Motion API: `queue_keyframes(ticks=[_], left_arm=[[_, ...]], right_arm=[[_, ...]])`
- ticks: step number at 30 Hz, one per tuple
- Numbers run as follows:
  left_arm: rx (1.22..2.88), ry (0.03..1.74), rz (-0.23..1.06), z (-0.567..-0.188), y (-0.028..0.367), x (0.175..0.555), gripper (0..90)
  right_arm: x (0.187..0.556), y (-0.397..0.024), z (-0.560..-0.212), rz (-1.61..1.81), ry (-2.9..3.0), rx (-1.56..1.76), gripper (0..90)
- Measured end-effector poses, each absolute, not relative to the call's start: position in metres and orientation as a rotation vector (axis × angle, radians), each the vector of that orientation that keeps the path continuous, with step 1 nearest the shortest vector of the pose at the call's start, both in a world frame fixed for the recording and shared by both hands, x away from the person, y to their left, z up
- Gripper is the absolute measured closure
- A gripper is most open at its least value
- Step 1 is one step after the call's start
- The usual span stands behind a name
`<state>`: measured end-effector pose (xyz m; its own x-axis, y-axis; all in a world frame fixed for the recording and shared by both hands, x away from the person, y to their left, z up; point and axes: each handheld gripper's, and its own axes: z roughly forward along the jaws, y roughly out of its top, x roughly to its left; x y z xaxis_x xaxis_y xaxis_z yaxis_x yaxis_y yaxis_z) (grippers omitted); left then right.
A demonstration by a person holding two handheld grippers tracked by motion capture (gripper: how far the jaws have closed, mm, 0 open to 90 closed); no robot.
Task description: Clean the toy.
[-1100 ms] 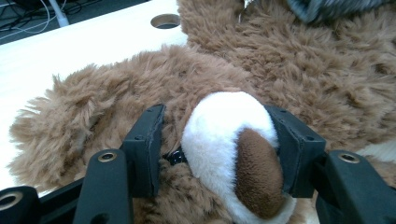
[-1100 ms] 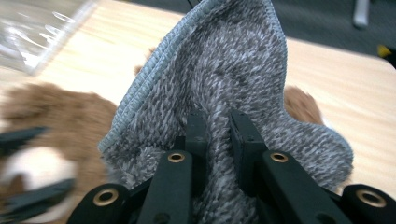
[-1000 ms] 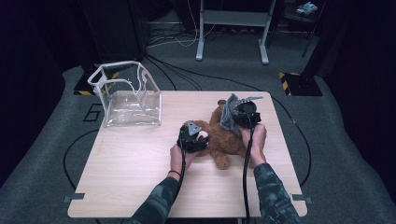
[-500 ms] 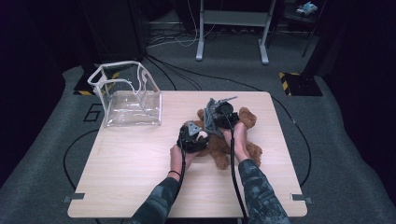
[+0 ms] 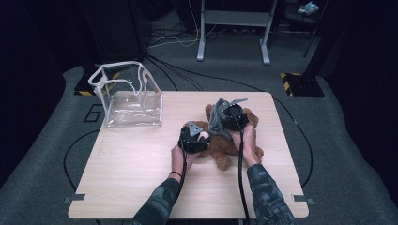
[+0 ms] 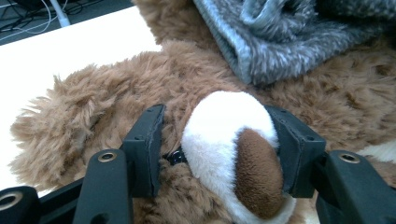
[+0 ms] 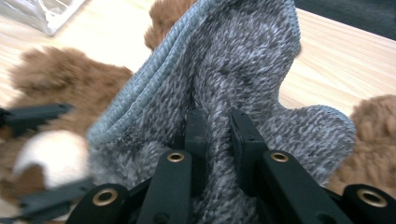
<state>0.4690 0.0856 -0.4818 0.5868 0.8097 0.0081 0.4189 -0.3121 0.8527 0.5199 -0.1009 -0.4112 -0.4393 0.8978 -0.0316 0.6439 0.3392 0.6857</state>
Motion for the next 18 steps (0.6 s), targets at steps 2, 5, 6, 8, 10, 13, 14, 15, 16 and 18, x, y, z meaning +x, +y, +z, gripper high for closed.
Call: queue_keyframes(ticks=[2, 5, 6, 8, 10, 13, 14, 15, 16, 18], left_arm=[[1.930, 0.983, 0.562, -0.482, 0.085, 0.469, 42.0], [1.931, 0.982, 0.563, -0.482, 0.085, 0.469, 42.0], [1.930, 0.983, 0.563, -0.482, 0.086, 0.469, 42.0], [1.931, 0.984, 0.561, -0.482, 0.085, 0.469, 42.0], [1.930, 0.983, 0.560, -0.482, 0.085, 0.469, 42.0], [1.927, 0.983, 0.562, -0.482, 0.085, 0.469, 42.0], [1.927, 0.983, 0.562, -0.482, 0.085, 0.469, 42.0], [1.928, 0.983, 0.563, -0.482, 0.085, 0.469, 42.0], [1.929, 0.982, 0.562, -0.482, 0.085, 0.469, 42.0], [1.929, 0.983, 0.562, -0.482, 0.085, 0.469, 42.0]], right_arm=[[0.520, -0.106, -0.410, 0.821, 2.173, 1.369, 79.6], [0.521, -0.117, -0.408, 0.777, 2.132, 1.374, 79.6], [0.522, -0.123, -0.408, 0.768, 2.119, 1.386, 79.7], [0.524, -0.136, -0.409, 0.750, 2.095, 1.408, 79.7], [0.524, -0.149, -0.410, 0.732, 2.072, 1.455, 79.8], [0.524, -0.168, -0.412, 0.699, 2.036, 1.512, 79.9], [0.524, -0.173, -0.413, 0.682, 2.020, 1.531, 79.9], [0.524, -0.179, -0.414, 0.666, 2.012, 1.539, 79.9], [0.524, -0.183, -0.414, 0.642, 2.002, 1.555, 79.9], [0.522, -0.190, -0.413, 0.636, 1.979, 1.569, 79.8]])
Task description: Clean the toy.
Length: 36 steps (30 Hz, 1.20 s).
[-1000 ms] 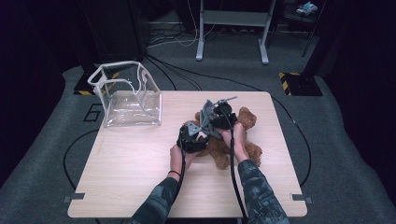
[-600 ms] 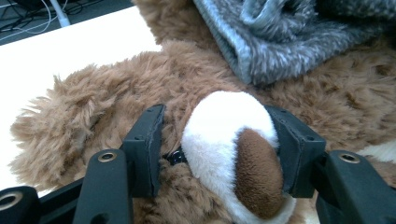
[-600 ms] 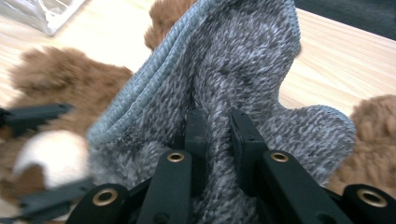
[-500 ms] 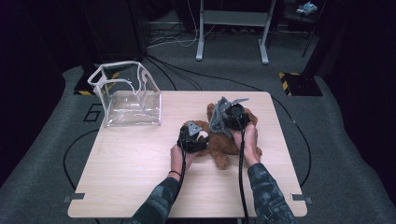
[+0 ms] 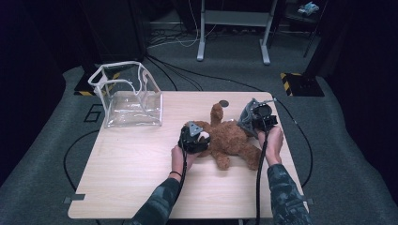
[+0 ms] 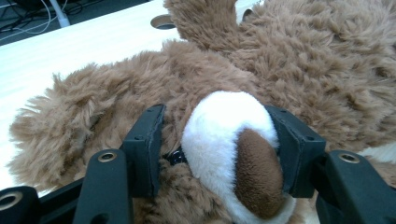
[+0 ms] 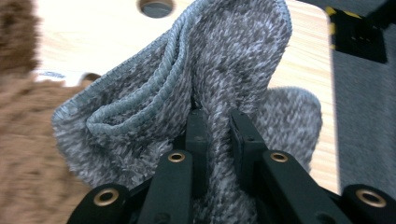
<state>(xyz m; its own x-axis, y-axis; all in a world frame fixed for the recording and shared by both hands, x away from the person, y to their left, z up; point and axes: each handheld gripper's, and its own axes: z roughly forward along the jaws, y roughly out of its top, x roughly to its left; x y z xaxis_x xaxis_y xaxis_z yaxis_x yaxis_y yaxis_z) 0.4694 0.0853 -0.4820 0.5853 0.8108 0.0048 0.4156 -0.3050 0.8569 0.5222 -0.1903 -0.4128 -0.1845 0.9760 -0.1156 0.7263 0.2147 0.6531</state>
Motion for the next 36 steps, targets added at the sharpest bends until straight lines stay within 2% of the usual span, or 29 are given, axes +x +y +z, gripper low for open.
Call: queue_keyframes(ticks=[5, 8, 14, 21, 25, 28, 32, 36], left_arm=[[1.927, 0.987, 0.563, -0.482, 0.085, 0.469, 42.0], [1.927, 0.985, 0.565, -0.482, 0.085, 0.469, 42.0], [1.928, 0.986, 0.567, -0.482, 0.085, 0.469, 42.0], [1.927, 0.985, 0.565, -0.482, 0.085, 0.469, 41.9], [1.927, 0.984, 0.564, -0.482, 0.085, 0.469, 41.9], [1.928, 0.986, 0.561, -0.482, 0.086, 0.469, 41.9], [1.928, 0.985, 0.564, -0.482, 0.085, 0.469, 41.9], [1.928, 0.986, 0.564, -0.482, 0.085, 0.469, 41.9]], right_arm=[[0.510, -0.194, -0.392, 0.819, 1.944, 1.549, 79.4], [0.503, -0.181, -0.381, 0.934, 1.985, 1.489, 79.2], [0.503, -0.149, -0.400, 0.888, 2.118, 1.432, 79.2], [0.513, -0.178, -0.419, 0.781, 2.036, 1.522, 79.4], [0.513, -0.206, -0.420, 0.705, 1.988, 1.600, 79.3], [0.505, -0.223, -0.414, 0.776, 1.936, 1.622, 79.3], [0.492, -0.220, -0.399, 0.903, 1.930, 1.583, 79.2], [0.484, -0.197, -0.393, 1.012, 2.008, 1.485, 79.1]])
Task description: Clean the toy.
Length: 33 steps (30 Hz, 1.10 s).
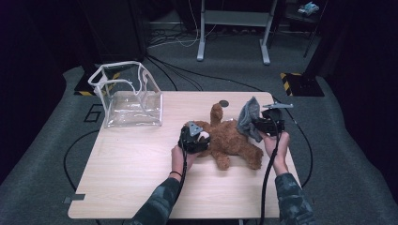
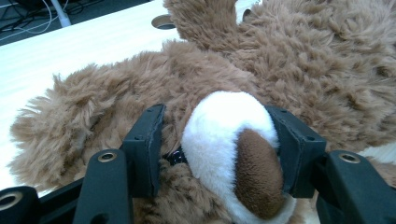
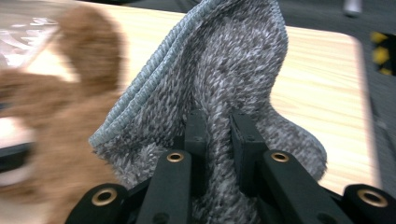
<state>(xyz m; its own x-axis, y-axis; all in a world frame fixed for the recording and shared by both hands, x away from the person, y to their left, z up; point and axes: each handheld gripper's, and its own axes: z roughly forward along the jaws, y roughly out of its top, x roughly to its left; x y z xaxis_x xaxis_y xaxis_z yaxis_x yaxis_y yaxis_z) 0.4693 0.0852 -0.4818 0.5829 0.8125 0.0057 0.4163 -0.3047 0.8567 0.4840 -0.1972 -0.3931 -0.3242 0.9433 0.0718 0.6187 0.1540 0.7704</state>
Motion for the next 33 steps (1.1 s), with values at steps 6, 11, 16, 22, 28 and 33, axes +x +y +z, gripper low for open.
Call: queue_keyframes(ticks=[6, 11, 16, 22, 28, 33], left_arm=[[1.929, 0.984, 0.565, -0.482, 0.085, 0.469, 41.9], [1.927, 0.984, 0.566, -0.482, 0.085, 0.469, 41.9], [1.927, 0.986, 0.562, -0.482, 0.086, 0.469, 41.9], [1.926, 0.987, 0.565, -0.482, 0.085, 0.470, 41.9], [1.926, 0.988, 0.564, -0.482, 0.085, 0.470, 41.9], [1.930, 0.987, 0.563, -0.482, 0.086, 0.469, 41.8]], right_arm=[[0.492, -0.177, -0.420, 0.944, 2.087, 1.492, 79.2], [0.502, -0.194, -0.431, 0.829, 2.041, 1.563, 79.2], [0.505, -0.218, -0.440, 0.740, 2.004, 1.650, 79.1], [0.486, -0.208, -0.410, 0.901, 1.975, 1.579, 79.1], [0.476, -0.155, -0.392, 0.996, 2.093, 1.398, 78.9], [0.476, -0.115, -0.404, 0.990, 2.191, 1.335, 78.4]])
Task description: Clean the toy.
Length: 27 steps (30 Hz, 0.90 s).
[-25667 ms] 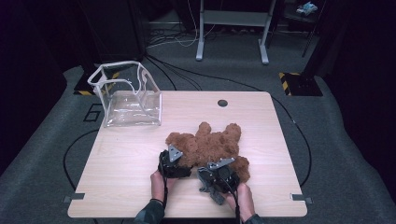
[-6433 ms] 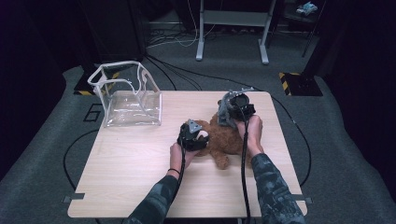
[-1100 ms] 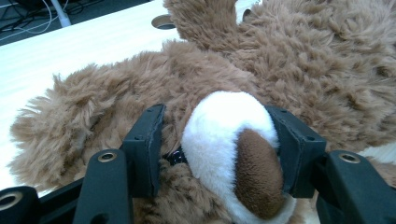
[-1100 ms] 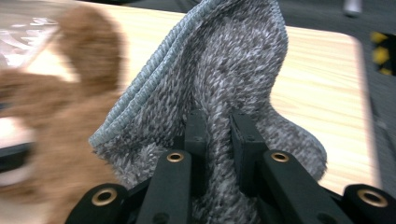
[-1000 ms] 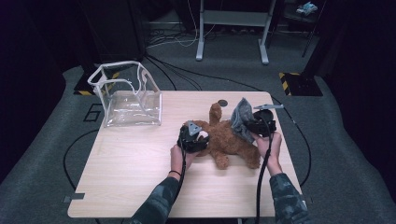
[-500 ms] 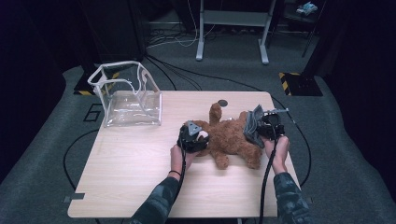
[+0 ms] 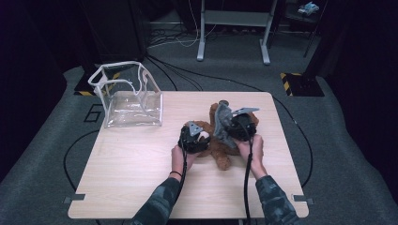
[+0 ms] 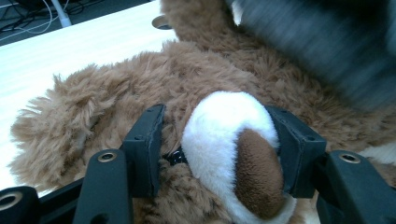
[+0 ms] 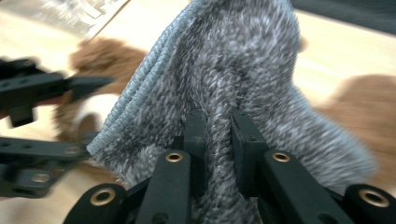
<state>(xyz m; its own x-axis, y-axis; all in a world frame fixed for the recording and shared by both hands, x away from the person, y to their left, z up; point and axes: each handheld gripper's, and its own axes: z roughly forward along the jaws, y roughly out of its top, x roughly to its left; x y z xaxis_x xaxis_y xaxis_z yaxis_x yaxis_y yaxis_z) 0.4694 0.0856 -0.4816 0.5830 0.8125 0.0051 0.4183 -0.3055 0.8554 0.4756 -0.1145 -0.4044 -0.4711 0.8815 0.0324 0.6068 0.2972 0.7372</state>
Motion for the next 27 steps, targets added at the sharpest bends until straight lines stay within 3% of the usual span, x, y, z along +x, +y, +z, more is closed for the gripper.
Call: queue_keyframes(ticks=[3, 11, 18, 21, 27], left_arm=[[1.930, 0.985, 0.562, -0.482, 0.086, 0.470, 41.8], [1.924, 0.983, 0.559, -0.482, 0.086, 0.469, 41.8], [1.924, 0.982, 0.560, -0.482, 0.086, 0.469, 41.8], [1.918, 0.986, 0.558, -0.482, 0.086, 0.470, 41.8], [1.921, 0.992, 0.559, -0.482, 0.086, 0.469, 41.7]], right_arm=[[0.478, -0.091, -0.422, 0.933, 2.245, 1.284, 78.4], [0.477, -0.101, -0.422, 0.874, 2.225, 1.284, 79.8], [0.475, -0.144, -0.418, 0.877, 2.121, 1.394, 79.8], [0.479, -0.174, -0.428, 0.833, 2.080, 1.471, 79.8], [0.481, -0.191, -0.446, 0.790, 2.076, 1.551, 79.5]])
